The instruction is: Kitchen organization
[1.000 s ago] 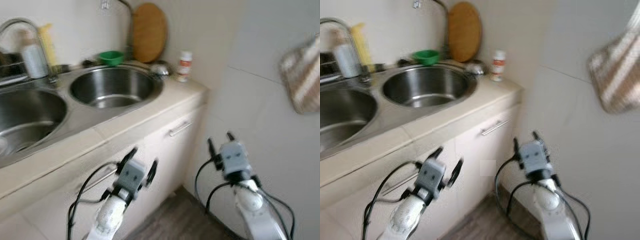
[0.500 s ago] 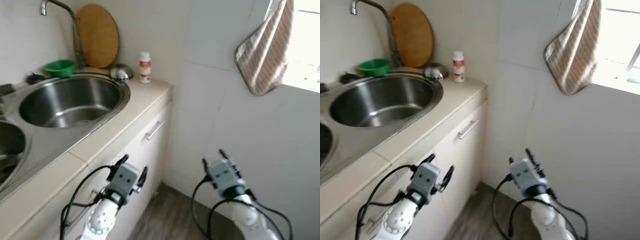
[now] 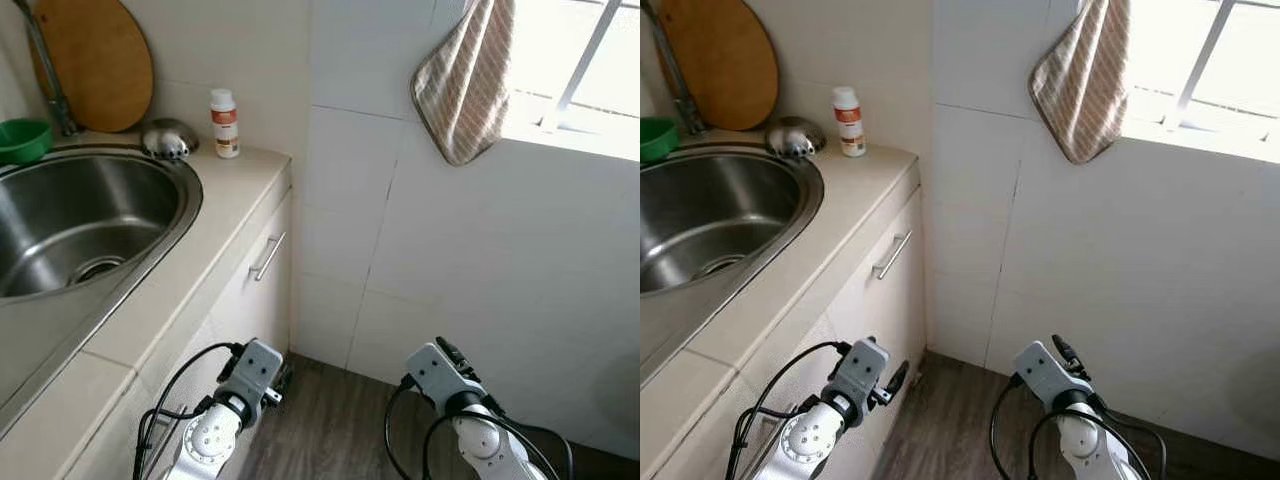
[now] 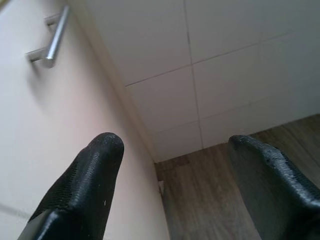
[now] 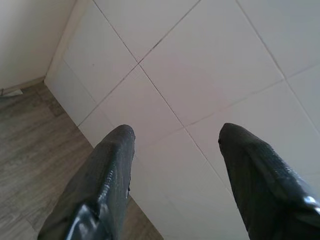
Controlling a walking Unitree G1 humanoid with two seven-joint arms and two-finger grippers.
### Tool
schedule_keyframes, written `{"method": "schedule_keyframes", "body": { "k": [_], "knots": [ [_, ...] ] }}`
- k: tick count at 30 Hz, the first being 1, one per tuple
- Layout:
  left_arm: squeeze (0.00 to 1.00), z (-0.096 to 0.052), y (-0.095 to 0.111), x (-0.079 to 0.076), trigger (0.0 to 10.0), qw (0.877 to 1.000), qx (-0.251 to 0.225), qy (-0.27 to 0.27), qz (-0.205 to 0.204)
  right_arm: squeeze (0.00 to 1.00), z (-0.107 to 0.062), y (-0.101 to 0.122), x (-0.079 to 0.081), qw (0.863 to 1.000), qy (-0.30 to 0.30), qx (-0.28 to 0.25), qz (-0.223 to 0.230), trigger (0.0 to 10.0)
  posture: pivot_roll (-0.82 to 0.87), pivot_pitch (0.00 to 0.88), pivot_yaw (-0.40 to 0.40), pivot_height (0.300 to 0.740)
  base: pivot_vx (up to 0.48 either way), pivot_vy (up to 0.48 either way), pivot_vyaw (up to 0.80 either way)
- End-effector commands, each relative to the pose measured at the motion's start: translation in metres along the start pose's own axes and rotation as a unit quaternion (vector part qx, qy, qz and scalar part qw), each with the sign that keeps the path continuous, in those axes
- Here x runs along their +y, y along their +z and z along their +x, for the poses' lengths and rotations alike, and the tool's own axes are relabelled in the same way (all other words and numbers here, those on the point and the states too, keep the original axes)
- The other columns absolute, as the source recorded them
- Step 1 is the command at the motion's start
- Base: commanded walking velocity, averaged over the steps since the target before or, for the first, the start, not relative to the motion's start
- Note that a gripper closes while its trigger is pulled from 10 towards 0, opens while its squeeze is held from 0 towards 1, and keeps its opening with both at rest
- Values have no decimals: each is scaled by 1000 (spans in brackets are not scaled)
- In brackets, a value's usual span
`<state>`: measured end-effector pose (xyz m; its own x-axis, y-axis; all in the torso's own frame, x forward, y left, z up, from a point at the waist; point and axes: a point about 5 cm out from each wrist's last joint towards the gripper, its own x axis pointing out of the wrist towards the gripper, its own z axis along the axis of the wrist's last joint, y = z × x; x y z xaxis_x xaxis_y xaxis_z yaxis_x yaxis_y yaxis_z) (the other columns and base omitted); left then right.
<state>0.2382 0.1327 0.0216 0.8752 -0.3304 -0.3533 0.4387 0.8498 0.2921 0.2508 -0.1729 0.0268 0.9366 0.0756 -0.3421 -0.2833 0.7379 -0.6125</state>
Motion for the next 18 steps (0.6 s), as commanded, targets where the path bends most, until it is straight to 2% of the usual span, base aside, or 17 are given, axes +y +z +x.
{"method": "schedule_keyframes", "body": {
  "k": [1, 18],
  "knots": [
    [0, 3, 0, -2, 10000, 1000, 6, -9, 6, 0, 1, -2, 0, 1000, 2, 7, -8, 10000, -17, 0, -39, 740, 0, 0, -738],
    [0, 5, -2, -1, 10000, 1000, 12, -11, 7, 0, 2, -1, 2, 1000, 7, 10, -10, 10000, -19, 0, -34, 740, 0, -467, -738]
  ]
}}
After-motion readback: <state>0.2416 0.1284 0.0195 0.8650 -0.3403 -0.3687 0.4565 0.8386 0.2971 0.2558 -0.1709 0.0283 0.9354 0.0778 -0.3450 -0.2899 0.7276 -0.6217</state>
